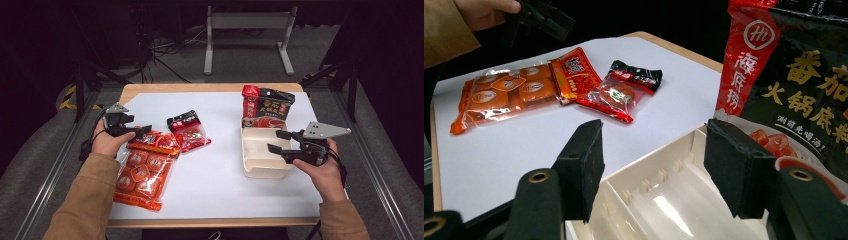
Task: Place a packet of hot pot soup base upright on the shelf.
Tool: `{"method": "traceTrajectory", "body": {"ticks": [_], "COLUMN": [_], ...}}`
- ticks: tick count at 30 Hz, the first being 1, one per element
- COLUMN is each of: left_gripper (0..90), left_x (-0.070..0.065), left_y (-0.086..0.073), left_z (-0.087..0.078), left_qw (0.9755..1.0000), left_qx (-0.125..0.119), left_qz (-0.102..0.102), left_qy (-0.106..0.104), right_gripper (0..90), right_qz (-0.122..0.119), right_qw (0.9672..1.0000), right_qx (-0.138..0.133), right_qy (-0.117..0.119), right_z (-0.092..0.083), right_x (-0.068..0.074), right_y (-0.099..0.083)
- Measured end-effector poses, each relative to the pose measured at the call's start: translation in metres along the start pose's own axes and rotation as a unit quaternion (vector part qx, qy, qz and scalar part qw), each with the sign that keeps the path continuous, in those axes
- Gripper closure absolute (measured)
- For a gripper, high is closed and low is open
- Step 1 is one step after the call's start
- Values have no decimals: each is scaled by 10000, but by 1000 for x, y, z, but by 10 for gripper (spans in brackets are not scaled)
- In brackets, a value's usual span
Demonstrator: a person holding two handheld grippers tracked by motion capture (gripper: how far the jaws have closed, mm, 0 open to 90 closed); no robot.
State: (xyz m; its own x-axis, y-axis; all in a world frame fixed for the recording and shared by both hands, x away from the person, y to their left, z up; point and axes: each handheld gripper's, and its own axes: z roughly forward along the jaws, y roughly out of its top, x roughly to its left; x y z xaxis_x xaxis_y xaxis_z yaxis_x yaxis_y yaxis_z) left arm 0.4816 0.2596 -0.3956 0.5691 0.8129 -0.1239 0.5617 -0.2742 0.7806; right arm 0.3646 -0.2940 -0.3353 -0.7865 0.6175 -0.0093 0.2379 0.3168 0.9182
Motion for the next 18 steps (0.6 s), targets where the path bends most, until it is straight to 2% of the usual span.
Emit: {"method": "traceTrajectory", "body": {"ticks": [2,3,6,8,11,12,14,18], "left_gripper": [104,102,108,107,104,104,108,127], "left_x": [4,5,9,12,15,16,17,20], "left_y": [-2,-4,-8,-10,-12,-13,-15,-19], "left_z": [3,5,10,12,16,18,19,22], "left_qw": [10000,9999,9996,9998,9995,9994,9993,9988], "left_qx": [67,89,113,119,242,281,315,347], "left_qz": [-2,-40,-60,-68,-207,-185,-175,-327], "left_qy": [73,33,-253,-145,-15,49,93,92], "right_gripper": [408,408,405,402,398,398,397,397], "right_qz": [14,14,14,-12,-53,-58,-65,-53], "right_qw": [10000,10000,10000,10000,10000,10000,9999,9999], "right_qx": [-17,-22,-16,-16,17,28,28,54], "right_qy": [5,9,15,11,50,63,73,89], "right_z": [-1,-1,0,1,4,5,5,7], "right_x": [0,0,0,0,2,2,2,2], "right_y": [0,0,0,0,0,0,-1,-2]}}
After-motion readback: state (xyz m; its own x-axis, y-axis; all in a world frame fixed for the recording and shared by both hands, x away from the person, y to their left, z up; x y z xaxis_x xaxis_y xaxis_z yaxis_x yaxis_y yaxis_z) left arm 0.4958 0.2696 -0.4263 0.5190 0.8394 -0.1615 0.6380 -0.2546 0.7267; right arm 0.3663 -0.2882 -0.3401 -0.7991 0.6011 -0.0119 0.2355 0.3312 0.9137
